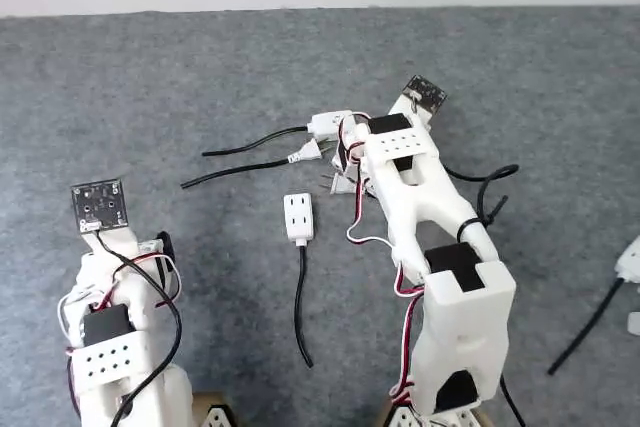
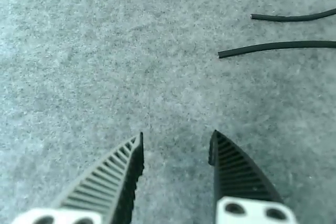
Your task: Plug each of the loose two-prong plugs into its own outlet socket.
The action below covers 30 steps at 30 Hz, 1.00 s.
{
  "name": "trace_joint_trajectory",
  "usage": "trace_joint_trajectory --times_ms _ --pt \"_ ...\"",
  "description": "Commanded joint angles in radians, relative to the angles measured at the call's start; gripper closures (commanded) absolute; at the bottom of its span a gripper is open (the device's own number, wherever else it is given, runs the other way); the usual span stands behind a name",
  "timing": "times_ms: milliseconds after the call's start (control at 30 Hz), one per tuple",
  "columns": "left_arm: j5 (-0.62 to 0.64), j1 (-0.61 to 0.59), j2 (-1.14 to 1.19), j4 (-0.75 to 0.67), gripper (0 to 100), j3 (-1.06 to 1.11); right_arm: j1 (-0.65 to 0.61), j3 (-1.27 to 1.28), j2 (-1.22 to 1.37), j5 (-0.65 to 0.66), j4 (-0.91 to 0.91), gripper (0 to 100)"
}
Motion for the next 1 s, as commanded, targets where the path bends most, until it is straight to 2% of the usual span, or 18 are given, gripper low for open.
trace_joint_trajectory --times_ms 0,233,433,633,967 --pt "-0.008 0.000 -0.014 0.000 80 -0.002 0.019 -0.054 -0.004 -0.009 -0.008 87.5" --pt "-0.008 0.000 -0.014 0.000 80 -0.002 0.048 -0.060 0.048 -0.011 0.033 81.0" --pt "-0.008 0.000 -0.014 0.000 80 -0.002 0.044 -0.060 0.041 -0.006 0.062 85.5" --pt "-0.008 0.000 -0.014 0.000 80 -0.002 -0.012 -0.052 -0.038 -0.006 0.143 85.5" --pt "-0.008 0.000 -0.014 0.000 80 -0.002 0.004 -0.140 0.087 -0.006 0.124 85.5"
